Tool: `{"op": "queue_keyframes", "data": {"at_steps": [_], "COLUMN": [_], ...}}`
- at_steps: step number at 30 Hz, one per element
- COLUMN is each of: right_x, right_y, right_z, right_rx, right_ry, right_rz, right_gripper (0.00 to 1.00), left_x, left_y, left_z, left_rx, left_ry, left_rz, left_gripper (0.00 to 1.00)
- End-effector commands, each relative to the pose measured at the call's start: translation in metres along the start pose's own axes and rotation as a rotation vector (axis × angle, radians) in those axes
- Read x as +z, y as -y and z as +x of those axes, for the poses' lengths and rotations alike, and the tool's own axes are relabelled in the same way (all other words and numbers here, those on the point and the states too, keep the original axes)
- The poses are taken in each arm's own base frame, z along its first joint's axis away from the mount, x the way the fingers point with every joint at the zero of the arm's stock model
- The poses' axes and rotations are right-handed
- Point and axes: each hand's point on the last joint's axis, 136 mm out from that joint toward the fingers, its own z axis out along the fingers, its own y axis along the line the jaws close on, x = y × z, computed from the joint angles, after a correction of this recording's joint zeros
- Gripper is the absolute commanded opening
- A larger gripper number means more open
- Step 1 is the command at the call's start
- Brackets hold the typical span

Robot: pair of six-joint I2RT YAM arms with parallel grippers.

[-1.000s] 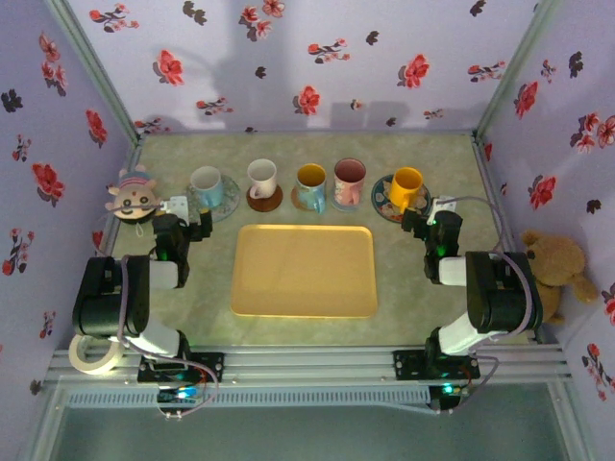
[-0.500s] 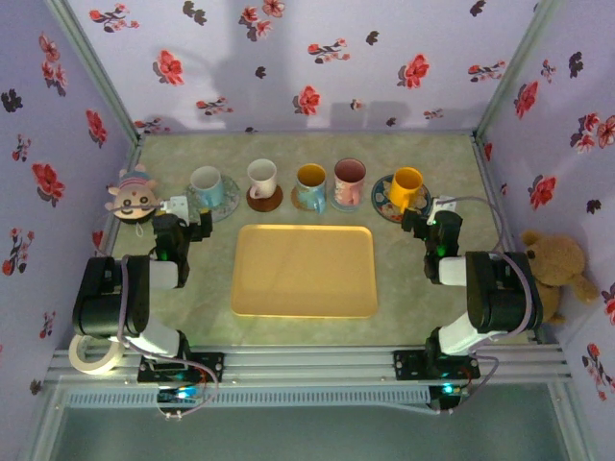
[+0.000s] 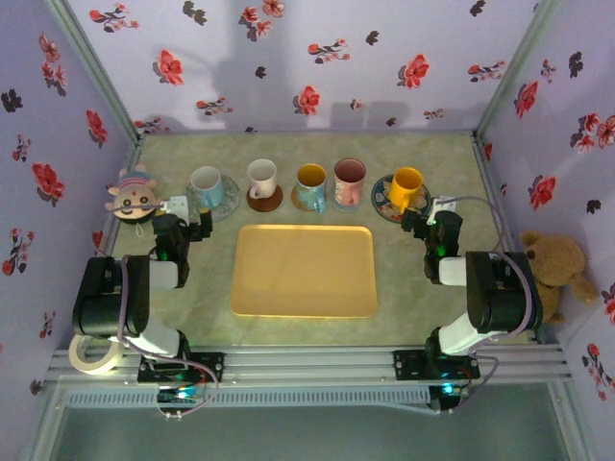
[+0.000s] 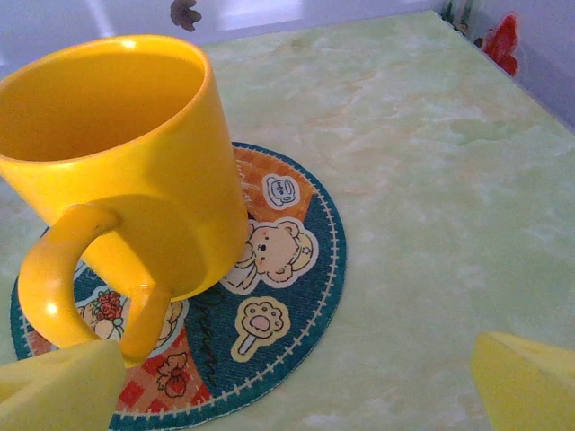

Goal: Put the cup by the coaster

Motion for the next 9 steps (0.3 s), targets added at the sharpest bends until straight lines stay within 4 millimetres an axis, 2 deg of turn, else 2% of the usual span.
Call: {"op": "queue_keyframes", "data": {"at_steps": [1,9], "right_x": [0.0025,0.0024], "right_y": [0.0014,0.0016], "right_z": [-0.0057,-0.0052], "right_rx": [0.012,0.012], "right_ry": [0.012,0.012], "right_rz": [0.018,0.018], "right_gripper": [1.0,1.0], "left_x": [0.0038,0.0036], "left_y": [-0.0015,-0.0013], "left_z": [-0.0018,-0.0013], "left_rx": [-0.015,-0.014], "left_ry": [-0.003,-0.003], "left_rz": [0.001,0.001], "left_gripper": [1.0,1.0]}}
